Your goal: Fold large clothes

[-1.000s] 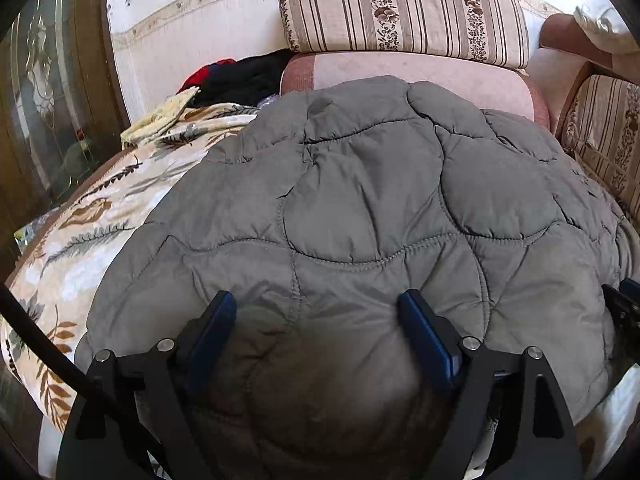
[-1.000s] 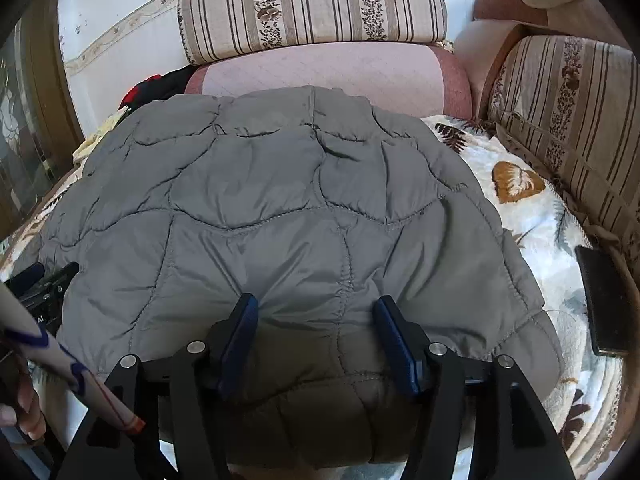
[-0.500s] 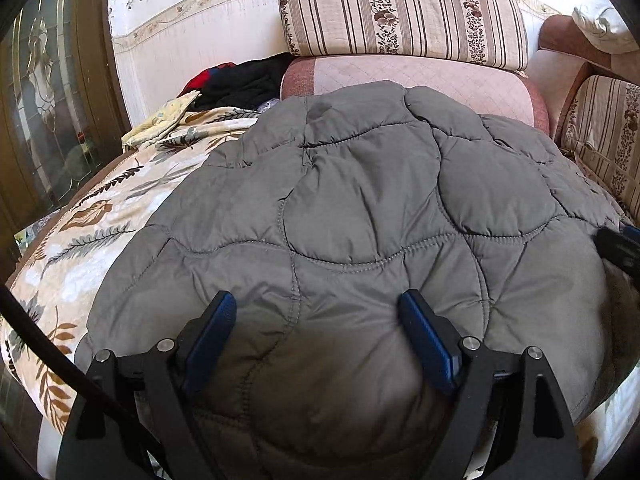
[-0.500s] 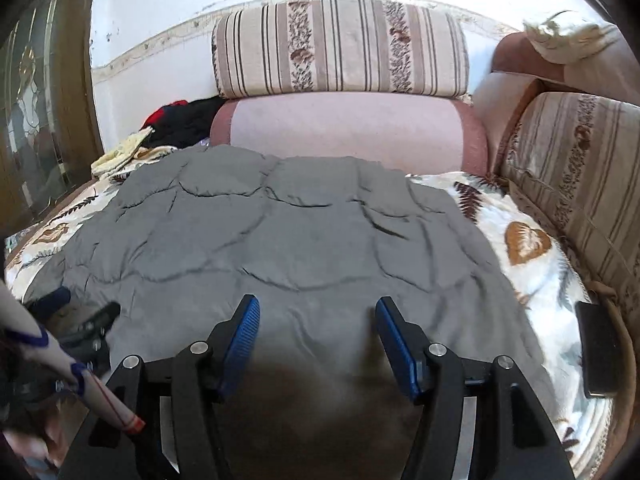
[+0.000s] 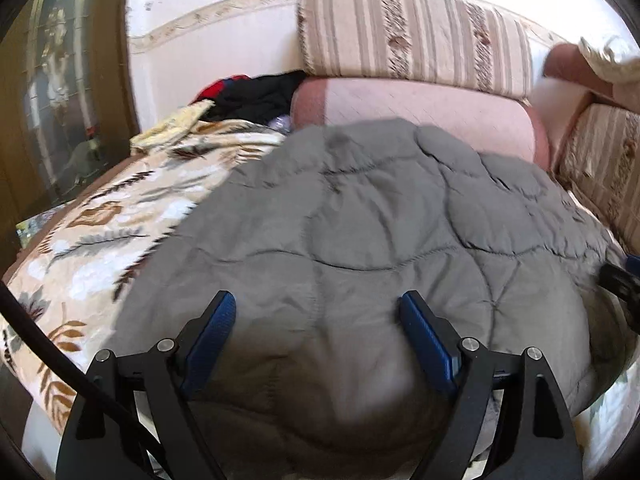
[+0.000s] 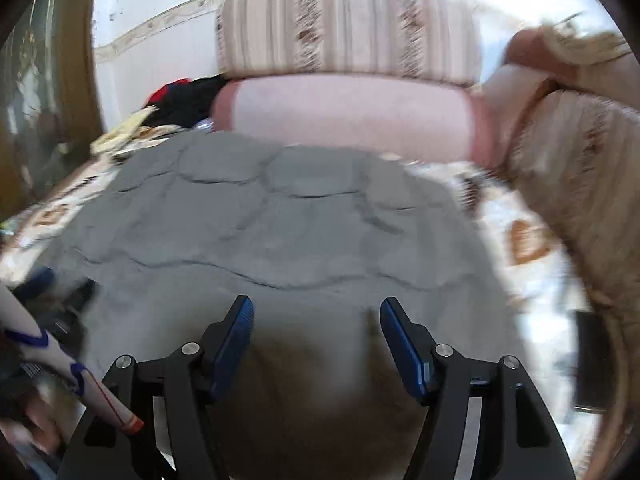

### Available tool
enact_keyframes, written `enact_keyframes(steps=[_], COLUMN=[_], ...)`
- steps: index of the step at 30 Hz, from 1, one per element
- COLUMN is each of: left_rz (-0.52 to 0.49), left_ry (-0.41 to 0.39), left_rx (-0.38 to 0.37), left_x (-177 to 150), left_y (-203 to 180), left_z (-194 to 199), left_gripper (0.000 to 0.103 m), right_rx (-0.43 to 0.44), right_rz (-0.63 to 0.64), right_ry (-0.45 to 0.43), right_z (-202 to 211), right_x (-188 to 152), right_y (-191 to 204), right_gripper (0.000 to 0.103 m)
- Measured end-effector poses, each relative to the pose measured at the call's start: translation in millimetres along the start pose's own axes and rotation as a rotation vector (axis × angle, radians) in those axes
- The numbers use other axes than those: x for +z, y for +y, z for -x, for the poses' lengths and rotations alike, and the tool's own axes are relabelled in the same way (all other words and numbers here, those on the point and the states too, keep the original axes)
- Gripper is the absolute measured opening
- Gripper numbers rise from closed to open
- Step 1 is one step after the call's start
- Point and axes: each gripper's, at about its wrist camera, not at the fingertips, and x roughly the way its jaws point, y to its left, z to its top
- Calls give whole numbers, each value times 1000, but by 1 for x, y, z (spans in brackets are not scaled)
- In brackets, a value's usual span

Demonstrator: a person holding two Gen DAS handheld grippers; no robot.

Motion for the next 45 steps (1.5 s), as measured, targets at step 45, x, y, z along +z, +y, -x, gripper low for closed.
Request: enact_keyframes(steps=[45], left_rz=[-42], left_ry=[62], left_rx=[73], left_x=[-24], left_y=[-8], left_z=[-1], left_gripper=[84], right_rx=[-71], right_rz=[-43], right_ry=[87], right_z=[0], right_x=[-63], right_y=[-8], right_gripper=[77])
